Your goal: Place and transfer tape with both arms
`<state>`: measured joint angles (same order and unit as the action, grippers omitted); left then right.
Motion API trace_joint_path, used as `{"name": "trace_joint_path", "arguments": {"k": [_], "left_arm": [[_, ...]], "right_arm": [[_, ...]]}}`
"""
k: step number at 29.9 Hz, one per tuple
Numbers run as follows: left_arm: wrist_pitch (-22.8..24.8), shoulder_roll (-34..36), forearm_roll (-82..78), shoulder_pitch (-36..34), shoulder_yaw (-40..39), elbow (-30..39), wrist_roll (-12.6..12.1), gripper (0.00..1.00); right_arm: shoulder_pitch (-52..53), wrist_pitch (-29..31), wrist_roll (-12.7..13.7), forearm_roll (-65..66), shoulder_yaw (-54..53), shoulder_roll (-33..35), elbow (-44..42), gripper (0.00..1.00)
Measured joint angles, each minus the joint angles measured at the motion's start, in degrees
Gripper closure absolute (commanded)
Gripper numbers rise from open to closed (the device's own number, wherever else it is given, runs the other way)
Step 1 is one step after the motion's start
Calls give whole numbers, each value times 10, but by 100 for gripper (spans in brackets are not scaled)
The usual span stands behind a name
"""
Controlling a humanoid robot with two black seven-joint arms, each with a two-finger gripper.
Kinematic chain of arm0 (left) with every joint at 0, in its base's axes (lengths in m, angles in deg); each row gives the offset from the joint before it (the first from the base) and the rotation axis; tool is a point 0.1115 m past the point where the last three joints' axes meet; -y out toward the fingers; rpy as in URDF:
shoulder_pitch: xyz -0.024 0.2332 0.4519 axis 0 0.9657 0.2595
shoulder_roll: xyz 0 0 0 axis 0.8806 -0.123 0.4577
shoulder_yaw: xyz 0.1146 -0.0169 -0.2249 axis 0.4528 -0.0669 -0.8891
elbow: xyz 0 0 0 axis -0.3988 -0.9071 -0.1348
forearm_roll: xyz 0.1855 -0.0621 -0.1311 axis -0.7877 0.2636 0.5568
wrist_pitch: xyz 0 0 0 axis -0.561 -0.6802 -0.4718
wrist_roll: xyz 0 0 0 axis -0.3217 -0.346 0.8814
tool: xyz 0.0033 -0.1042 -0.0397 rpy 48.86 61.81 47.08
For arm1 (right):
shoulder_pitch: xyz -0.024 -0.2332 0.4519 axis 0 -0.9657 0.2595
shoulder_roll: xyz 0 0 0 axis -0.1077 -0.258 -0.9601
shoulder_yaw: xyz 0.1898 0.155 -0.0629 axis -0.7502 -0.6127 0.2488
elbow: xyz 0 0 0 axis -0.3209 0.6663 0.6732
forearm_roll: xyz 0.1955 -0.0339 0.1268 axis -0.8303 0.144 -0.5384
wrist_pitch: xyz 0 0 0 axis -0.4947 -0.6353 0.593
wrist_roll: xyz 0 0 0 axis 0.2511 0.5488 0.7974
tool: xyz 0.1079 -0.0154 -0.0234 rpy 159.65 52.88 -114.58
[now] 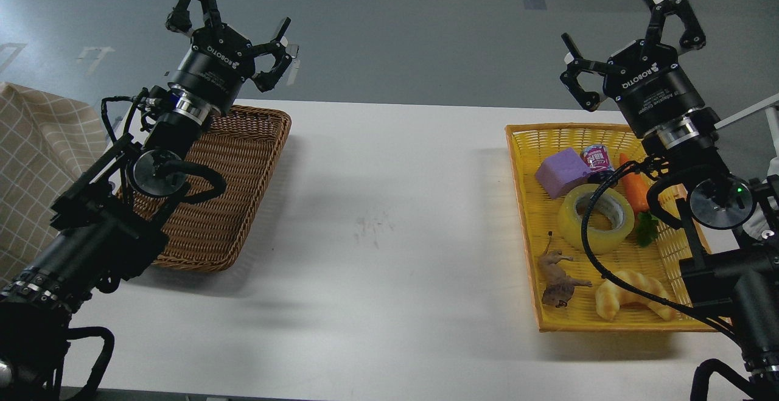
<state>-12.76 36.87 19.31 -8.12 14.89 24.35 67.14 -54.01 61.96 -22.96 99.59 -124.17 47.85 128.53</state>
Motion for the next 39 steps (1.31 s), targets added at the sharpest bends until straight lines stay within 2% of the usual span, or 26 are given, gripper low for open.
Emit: {"name": "trace_joint_path", "arguments": {"k": [9,20,25,35,39], "left_arm": [[0,0,-2,0,0,0,0,2],[0,1,-2,-3,1,1,0,2],[0,1,-2,-3,1,1,0,2],[0,1,-2,-3,1,1,-1,2],[0,3,-2,-3,1,1,-1,2]], "right_arm": [[-1,0,0,30,1,60,2,0],[7,0,1,195,2,110,18,0],[6,0,5,268,17,163,43,0],[-11,0,4,320,159,341,120,0],[-31,0,5,355,189,391,149,0]]}}
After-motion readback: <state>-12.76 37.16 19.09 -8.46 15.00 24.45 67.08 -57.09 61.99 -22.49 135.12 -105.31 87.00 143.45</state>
